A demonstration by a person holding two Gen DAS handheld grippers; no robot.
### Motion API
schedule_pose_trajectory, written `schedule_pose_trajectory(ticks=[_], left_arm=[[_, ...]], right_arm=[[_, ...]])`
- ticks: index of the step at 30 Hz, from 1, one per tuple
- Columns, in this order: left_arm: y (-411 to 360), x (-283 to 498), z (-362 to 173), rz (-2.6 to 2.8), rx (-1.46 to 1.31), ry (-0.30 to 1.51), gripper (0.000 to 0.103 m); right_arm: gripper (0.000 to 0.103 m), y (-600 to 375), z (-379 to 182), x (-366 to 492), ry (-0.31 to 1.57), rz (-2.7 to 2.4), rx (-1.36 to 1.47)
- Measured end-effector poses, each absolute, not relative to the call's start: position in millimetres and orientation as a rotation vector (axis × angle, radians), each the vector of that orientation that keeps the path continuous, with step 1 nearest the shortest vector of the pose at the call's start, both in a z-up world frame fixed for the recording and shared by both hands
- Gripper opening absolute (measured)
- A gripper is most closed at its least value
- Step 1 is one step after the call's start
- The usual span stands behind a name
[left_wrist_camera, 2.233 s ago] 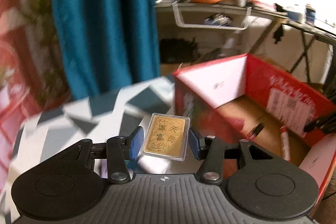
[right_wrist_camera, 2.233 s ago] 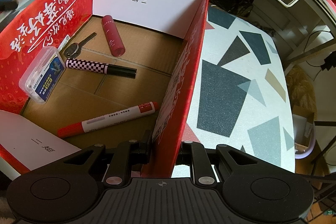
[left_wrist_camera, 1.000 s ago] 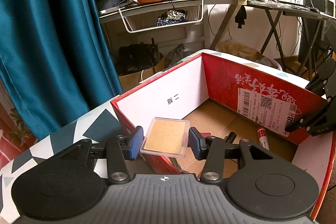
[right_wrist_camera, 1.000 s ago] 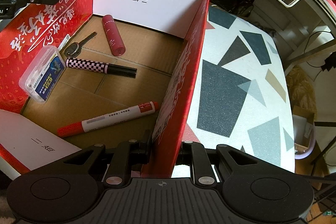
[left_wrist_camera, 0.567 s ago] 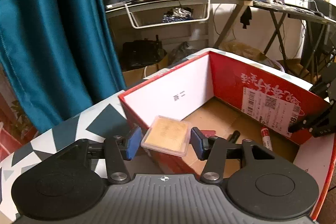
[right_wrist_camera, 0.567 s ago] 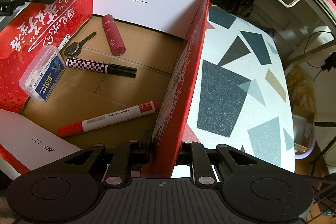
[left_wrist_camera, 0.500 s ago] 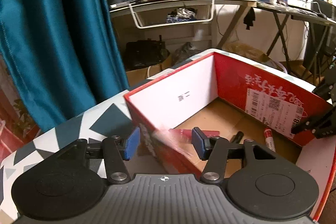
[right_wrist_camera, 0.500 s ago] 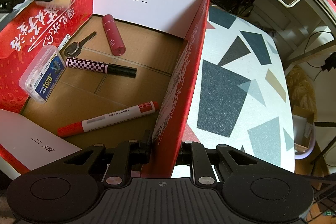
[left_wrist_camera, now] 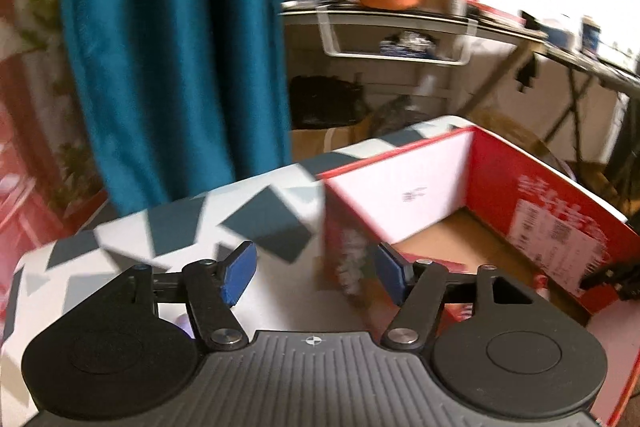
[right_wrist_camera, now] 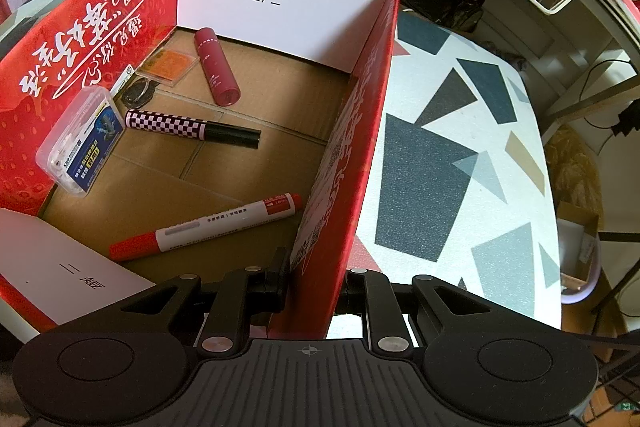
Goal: Organize rigid objects
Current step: 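Move the left tool back down to the white charger plug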
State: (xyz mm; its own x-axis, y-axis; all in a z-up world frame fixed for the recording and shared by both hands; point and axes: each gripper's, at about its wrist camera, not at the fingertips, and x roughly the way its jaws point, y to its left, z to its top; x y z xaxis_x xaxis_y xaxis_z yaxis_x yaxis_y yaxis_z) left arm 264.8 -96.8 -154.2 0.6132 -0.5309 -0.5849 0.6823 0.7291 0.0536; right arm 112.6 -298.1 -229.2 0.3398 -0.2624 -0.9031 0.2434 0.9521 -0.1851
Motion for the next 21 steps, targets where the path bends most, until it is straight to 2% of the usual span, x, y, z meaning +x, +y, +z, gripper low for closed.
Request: schedule_pose_trajectory(ticks=[4,9,14,21], left_arm=[[-71,280,-159,-0.625,0.228,0.611,0.069],[-47,294,-170,-0.543,0.182,0.660,0.079],[-43,293,-185,-0.556,0.195,0.703,0.079],[-76,277,-214,-0.681,0.314,0.686,0.079]], right_arm=[[0.017,-298,-229,113,1.180,-0.329,-0.019],[0.017,-298,-229,113,1.179,-0.329,-0.019],[0.017,-298,-229,113,1.180,-0.329,-0.019],[0.017,-298,-229,113,1.183,-0.327,-0.022]])
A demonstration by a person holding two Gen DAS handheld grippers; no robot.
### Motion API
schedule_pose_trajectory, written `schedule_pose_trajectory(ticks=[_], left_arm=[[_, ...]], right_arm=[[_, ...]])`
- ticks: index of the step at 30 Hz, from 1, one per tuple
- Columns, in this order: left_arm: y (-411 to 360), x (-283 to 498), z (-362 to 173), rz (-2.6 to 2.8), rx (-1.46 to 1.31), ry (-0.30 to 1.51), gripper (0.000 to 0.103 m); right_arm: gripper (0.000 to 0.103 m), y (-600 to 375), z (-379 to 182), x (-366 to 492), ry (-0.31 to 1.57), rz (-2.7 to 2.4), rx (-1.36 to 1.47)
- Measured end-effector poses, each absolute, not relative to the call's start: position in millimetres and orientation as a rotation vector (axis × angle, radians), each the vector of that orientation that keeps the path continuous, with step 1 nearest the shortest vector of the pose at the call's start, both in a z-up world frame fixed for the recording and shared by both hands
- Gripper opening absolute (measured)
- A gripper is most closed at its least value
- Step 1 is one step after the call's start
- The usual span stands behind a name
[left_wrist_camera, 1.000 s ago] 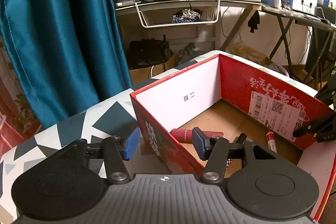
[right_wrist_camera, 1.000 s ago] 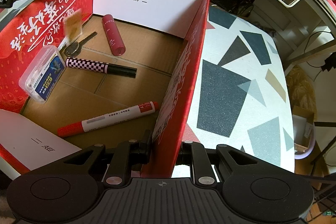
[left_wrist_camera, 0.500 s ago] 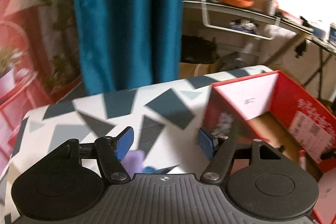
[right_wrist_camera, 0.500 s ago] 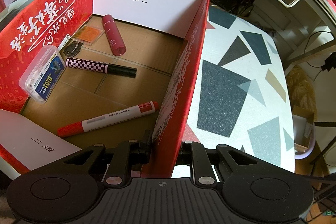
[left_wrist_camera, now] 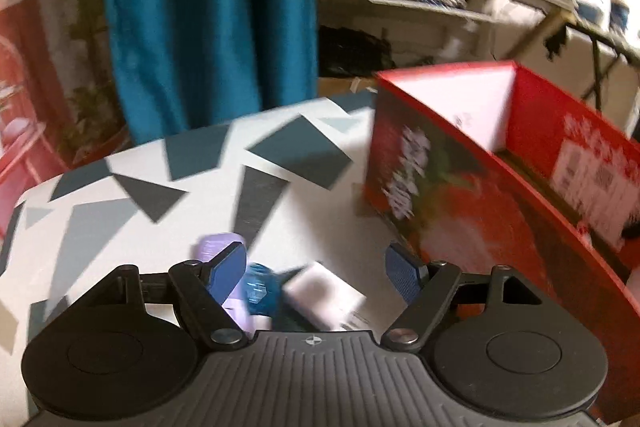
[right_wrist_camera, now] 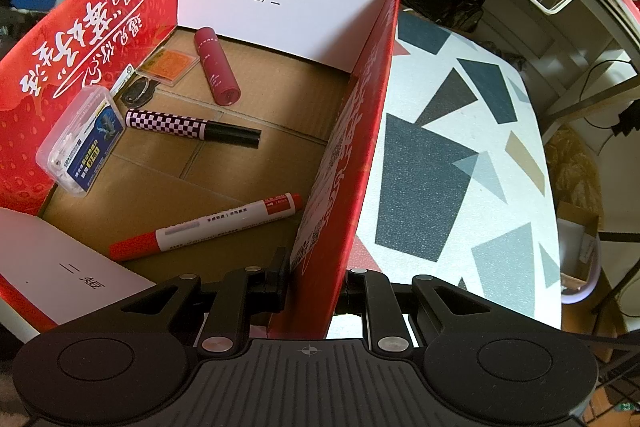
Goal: Organize rigid objects
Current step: 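Move the left tool back down to the white charger plug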
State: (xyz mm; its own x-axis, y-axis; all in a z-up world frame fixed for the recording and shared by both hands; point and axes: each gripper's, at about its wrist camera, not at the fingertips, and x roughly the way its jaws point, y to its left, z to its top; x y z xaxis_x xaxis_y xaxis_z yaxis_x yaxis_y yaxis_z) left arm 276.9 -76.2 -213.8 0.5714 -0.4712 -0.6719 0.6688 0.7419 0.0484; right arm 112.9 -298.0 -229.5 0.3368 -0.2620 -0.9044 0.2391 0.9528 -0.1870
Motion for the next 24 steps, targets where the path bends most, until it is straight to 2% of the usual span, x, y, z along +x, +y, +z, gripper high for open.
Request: schedule_pose_trajectory(ticks=[10,14,24], left_arm=[[-92,283,-240,-0.703,0.303,0.712,0.079],[-93,287,-249,-0.707,0.307,0.734,0.074],[-92,287,-260,-0.699,0.340,0.748,0.073]], right_arm=[[0.017,-298,-230,114,1.188,-0.326,-0.026],[0.017,-298,-230,114,1.189,-0.325,-0.026],[0.017,-298,-230,114,1.188,-0.326,-0.025]])
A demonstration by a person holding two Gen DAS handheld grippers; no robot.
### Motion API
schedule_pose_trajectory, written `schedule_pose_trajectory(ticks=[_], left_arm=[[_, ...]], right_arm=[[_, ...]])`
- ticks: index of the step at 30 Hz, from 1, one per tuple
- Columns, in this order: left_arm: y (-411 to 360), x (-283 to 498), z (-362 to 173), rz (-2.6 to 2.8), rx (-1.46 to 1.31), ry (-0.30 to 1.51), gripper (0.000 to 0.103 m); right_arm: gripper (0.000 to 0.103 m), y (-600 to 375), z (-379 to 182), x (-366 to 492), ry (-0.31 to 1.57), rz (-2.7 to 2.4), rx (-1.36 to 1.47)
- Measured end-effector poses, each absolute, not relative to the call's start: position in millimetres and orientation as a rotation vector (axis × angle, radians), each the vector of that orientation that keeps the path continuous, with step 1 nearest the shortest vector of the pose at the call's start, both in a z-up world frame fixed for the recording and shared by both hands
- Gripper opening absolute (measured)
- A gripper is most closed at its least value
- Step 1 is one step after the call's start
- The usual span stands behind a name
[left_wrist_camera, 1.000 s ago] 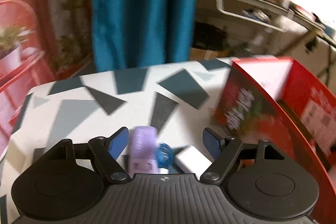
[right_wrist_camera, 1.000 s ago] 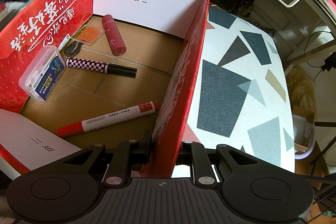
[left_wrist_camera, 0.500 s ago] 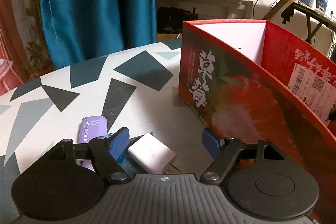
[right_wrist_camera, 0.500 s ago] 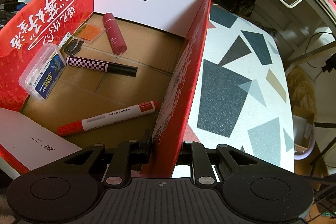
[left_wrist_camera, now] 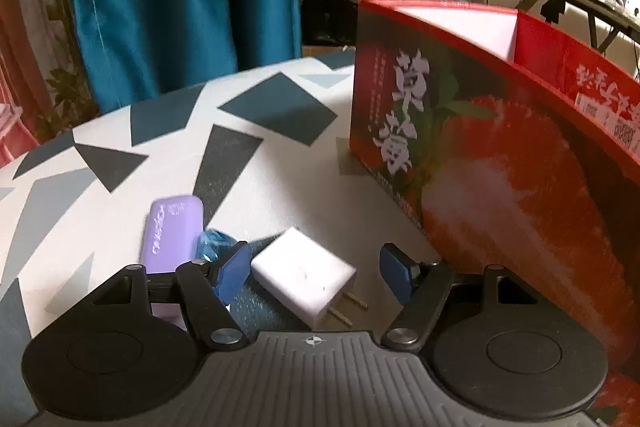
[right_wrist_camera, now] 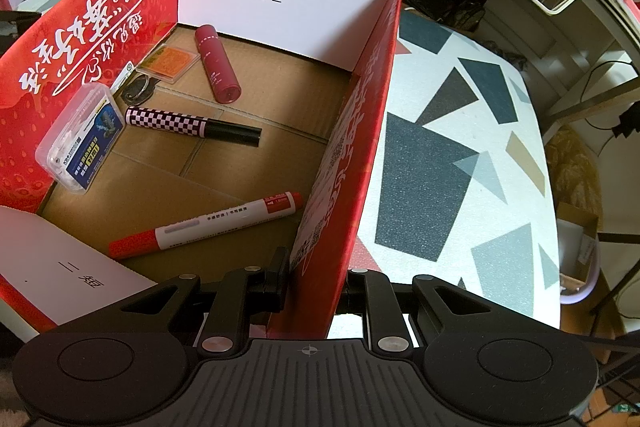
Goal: Organize rigid objects
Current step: 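Move the left tool back down to the white charger plug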
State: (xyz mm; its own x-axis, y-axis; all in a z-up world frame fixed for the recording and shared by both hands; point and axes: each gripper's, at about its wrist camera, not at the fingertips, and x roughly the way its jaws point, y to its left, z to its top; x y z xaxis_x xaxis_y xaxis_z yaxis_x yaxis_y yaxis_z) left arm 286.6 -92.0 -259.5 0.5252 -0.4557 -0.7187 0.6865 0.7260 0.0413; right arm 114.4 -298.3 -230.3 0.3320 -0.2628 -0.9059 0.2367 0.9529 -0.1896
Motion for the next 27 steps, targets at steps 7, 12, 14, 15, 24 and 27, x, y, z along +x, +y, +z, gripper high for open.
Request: schedule_pose_trajectory(ticks=[7,12,14,15,24,27], left_arm=[[-92,277,-265,-0.708,0.360,0.756,0.060],[-94,261,-266,-0.723,0.386,0.734,0.060],[-93,253,-266,-0.731,0.391,0.728,0.060],[-93,248,-266,-0.736,0.396,0.722,0.060],[-79,214,-268,-0.711,0.336,0.726,0.060],[-77,208,-269,-0.697,0.311,0.740,0.060]], right_arm=[[0.017,-298,-230,114,1.188,-0.326,-0.025],[0.017,-298,-230,114,1.188,-0.326,-0.025],[0.017,-298,-230,114,1.188,-0.326,-0.025],[0.017,-298,-230,114,1.188,-0.326,-0.024],[0.017,-299,-230,113,1.182,-0.329,-0.019],[0.017,-299,-230,113,1.182,-0.329,-0.019]])
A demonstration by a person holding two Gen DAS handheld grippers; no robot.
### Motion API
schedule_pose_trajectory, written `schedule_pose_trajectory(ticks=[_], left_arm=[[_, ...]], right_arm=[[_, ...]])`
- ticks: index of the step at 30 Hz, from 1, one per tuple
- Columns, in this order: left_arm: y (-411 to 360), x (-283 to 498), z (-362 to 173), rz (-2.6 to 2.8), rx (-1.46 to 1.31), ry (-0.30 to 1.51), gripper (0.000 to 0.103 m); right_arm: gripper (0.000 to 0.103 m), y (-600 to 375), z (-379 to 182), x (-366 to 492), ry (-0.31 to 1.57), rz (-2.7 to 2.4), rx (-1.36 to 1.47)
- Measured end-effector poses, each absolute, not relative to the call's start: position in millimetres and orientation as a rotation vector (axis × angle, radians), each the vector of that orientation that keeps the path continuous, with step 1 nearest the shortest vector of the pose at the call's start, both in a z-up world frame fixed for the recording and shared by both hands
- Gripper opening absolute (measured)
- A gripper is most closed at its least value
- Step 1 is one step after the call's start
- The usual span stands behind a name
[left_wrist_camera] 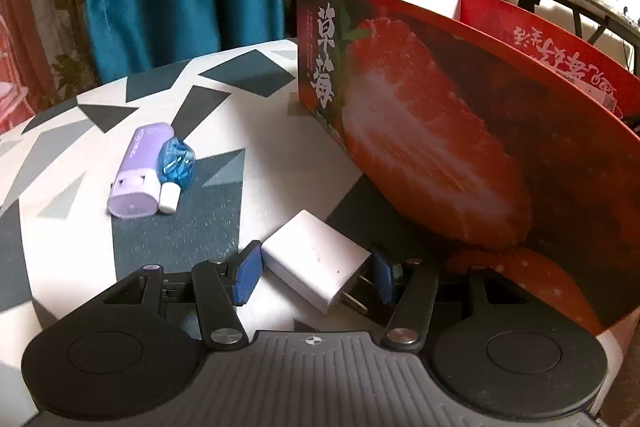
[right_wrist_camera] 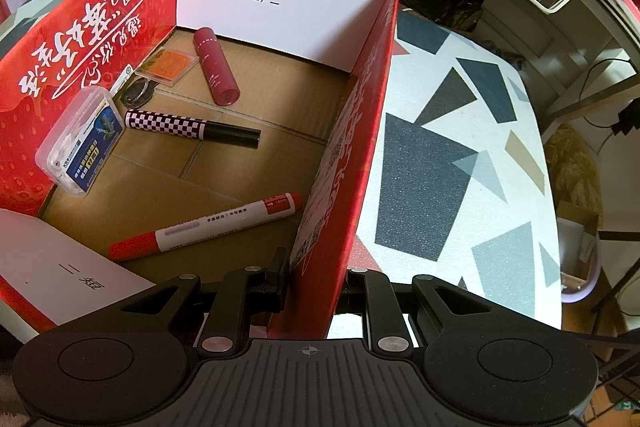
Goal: Organize rigid objects
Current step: 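Move the left tool back down to the white charger plug, then close the left tool on the white charger plug and lift it, then carry the charger plug into the red box and release it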
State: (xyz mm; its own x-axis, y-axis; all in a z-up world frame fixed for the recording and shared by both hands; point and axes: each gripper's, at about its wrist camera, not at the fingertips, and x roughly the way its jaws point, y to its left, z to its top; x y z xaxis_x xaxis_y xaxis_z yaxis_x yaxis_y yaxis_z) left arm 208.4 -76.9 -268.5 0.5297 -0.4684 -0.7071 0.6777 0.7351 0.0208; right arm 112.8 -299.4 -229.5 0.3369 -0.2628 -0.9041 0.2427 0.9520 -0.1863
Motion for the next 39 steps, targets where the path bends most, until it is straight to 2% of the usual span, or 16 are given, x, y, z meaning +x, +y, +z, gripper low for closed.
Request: schedule_pose_trajectory(ticks=[29,34,39], left_arm=[[-77,206,-257,-0.654,0.403,0.796,0.059],[-74,211,-237,-0.656,0.396,0.752,0.059],[-75,225,-191,-0.676,0.351,0.673,0.059]], right_arm=[[0.017,-300,-229,112,1.181,-0.330,-0.018],[0.017,-299,-229,112,1.181,-0.330,-0.019],[0.017,-299,-229,112,1.181,-0.330,-0.018]])
